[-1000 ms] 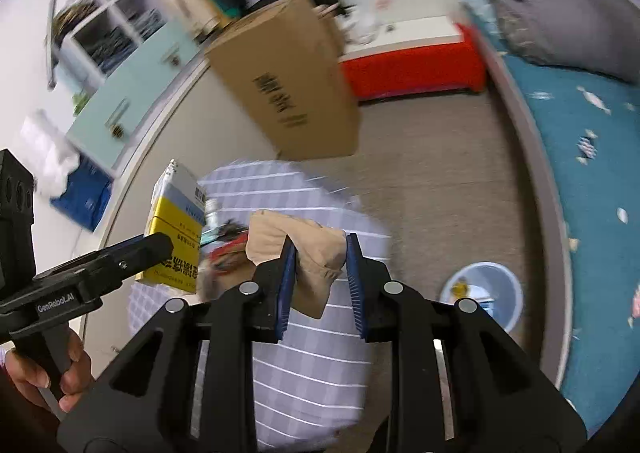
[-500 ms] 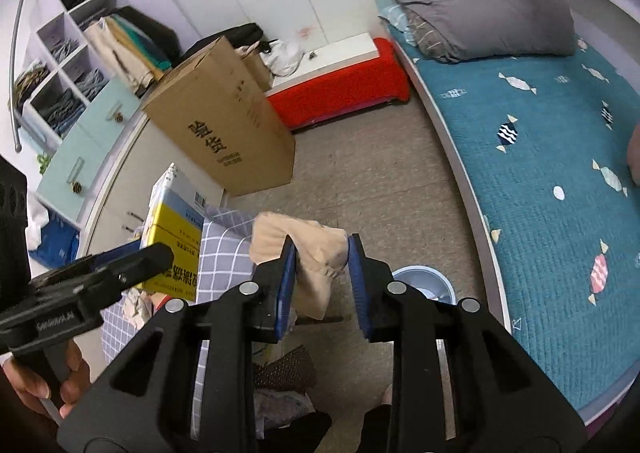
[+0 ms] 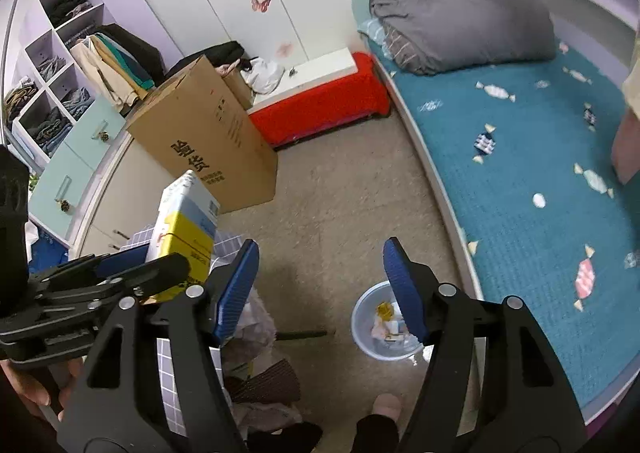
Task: Collect trash
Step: 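Open right tool dropping the paper into the bucket while left tool drops the box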
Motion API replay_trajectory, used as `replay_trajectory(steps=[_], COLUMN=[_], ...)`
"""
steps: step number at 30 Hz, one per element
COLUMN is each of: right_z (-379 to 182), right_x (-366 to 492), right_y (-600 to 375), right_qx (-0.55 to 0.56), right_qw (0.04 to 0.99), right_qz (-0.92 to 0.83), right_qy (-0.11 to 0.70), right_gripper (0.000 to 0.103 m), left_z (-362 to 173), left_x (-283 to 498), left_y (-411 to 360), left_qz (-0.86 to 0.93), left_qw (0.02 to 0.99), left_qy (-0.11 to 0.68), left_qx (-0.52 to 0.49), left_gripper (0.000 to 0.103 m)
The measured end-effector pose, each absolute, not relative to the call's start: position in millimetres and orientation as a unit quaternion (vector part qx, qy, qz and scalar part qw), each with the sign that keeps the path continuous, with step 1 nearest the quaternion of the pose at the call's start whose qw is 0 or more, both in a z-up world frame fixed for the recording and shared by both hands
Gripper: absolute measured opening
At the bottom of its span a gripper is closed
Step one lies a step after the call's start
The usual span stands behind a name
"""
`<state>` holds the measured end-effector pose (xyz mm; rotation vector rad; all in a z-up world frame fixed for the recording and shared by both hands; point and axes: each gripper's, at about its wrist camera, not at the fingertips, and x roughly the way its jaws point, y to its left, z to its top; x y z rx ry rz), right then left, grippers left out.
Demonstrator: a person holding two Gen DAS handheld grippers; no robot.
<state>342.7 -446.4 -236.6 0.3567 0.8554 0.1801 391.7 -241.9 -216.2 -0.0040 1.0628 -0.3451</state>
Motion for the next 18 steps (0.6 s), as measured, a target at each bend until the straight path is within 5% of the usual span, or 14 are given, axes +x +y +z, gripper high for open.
replay_trajectory(steps=[18], right_z=[-212], right_x=[325], right_y=[-485], right_qx=[0.185], right_qw=[0.908], right_qz=[0.058], right_qy=[0.371], right_gripper=[0.066], left_z=[-218], left_x=[407], left_y=[-299], left_qz=[-0.204], left_qw=[0.841], left_qy=[0.5], left_qx=[0.022], left_gripper=[0.058])
